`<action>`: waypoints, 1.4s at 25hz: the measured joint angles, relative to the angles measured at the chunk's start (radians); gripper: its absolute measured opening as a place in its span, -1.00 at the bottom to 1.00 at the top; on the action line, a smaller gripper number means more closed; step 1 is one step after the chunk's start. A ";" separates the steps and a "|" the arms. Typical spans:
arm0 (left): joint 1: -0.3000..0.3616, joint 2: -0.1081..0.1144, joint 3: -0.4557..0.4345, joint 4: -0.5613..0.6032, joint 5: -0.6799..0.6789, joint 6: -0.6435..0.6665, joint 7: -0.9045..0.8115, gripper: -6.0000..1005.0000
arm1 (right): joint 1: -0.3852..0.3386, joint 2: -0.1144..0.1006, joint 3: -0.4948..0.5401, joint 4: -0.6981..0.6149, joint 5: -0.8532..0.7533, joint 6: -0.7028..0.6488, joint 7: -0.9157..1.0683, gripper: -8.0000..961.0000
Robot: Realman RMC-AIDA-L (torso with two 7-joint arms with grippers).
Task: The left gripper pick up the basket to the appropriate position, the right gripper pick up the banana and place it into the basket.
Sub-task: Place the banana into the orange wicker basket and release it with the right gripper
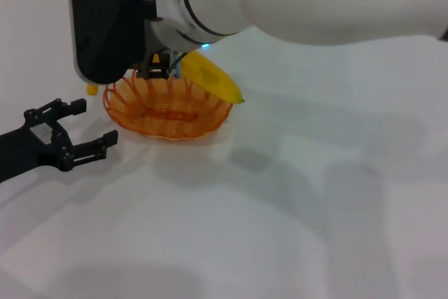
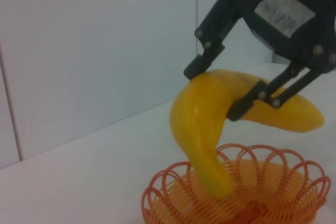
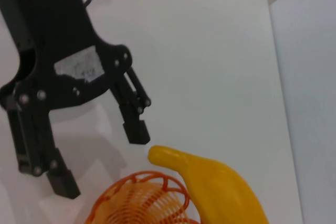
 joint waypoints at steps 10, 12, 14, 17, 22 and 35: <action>-0.006 0.000 0.000 0.000 0.000 0.000 0.001 0.78 | 0.016 0.002 -0.016 0.034 0.000 0.025 0.008 0.03; -0.010 0.000 0.001 0.000 0.000 0.000 0.001 0.78 | 0.016 0.002 -0.016 0.039 0.000 0.025 0.008 0.03; -0.011 0.000 0.003 0.000 0.000 0.000 0.001 0.78 | 0.016 0.002 -0.016 0.043 0.000 0.025 0.008 0.03; -0.012 0.000 0.004 0.000 0.000 0.000 0.000 0.78 | 0.016 0.002 -0.016 0.046 0.000 0.026 0.008 0.03; -0.017 0.000 0.006 -0.004 0.000 0.000 -0.001 0.78 | 0.016 0.002 -0.016 0.047 0.009 0.026 0.007 0.03; -0.019 0.002 0.006 -0.006 0.000 0.000 0.001 0.77 | 0.022 0.002 -0.056 0.073 0.026 0.072 0.006 0.03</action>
